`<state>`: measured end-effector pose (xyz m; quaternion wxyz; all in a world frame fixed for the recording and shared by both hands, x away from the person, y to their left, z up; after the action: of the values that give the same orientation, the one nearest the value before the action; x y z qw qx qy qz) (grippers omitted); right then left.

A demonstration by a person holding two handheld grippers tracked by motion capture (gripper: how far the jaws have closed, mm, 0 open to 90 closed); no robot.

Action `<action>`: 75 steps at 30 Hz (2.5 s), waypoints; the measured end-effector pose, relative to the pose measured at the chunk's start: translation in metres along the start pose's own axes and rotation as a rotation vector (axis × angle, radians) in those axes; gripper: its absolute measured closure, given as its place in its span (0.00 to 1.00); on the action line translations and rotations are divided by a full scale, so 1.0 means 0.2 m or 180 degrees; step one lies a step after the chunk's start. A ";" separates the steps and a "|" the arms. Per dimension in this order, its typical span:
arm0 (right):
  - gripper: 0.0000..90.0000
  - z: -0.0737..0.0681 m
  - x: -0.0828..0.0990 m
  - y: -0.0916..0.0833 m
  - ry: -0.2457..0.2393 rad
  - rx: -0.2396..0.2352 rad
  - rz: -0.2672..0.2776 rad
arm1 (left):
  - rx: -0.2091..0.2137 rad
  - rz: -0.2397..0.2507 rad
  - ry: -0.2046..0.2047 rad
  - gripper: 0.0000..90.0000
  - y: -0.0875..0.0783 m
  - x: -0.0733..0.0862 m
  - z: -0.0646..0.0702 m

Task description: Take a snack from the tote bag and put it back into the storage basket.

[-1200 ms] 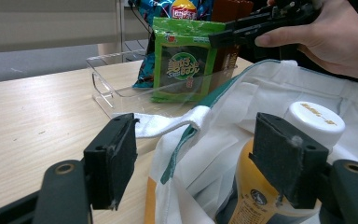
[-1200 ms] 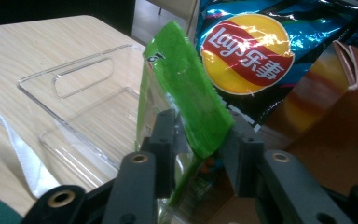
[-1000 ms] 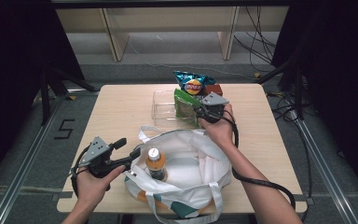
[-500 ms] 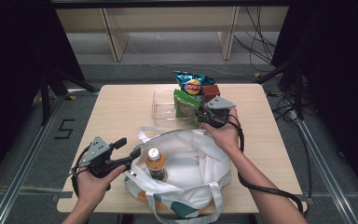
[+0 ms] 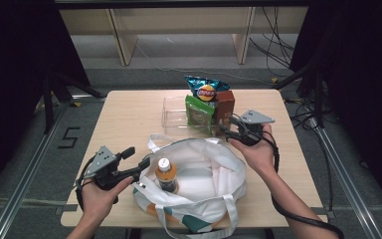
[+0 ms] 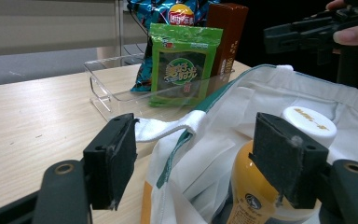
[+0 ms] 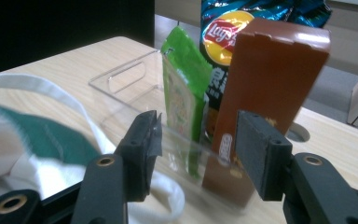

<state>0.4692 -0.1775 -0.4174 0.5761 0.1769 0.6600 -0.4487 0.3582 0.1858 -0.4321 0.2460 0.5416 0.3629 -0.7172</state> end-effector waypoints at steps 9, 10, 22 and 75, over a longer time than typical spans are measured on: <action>0.55 0.00 0.05 -0.12 0.0157 -0.0056 0.0001 | -0.0024 -0.0006 0.0014 0.33 0.00 0.00 0.00; 0.55 0.01 0.06 -0.13 0.0128 -0.0054 -0.0025 | -0.0021 -0.0007 0.0004 0.33 0.01 0.00 -0.01; 0.54 0.08 0.11 -0.22 0.0245 0.0089 0.0007 | 0.0009 0.0076 -0.0021 0.33 -0.01 -0.02 0.00; 0.53 0.13 0.19 -0.30 0.0443 0.0194 -0.0058 | 0.0451 -0.0033 0.0163 0.50 0.08 0.01 0.23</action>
<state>0.4292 -0.2414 -0.4279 0.5191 0.2191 0.6860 -0.4604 0.3416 0.1394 -0.4308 0.1940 0.5740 0.3203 -0.7283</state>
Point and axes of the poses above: each handheld gripper's, and its own axes: y roughly forward along the jaws, x roughly out of its underside, z roughly to its right, the point moved 3 cm from there along y, roughly forward along the jaws
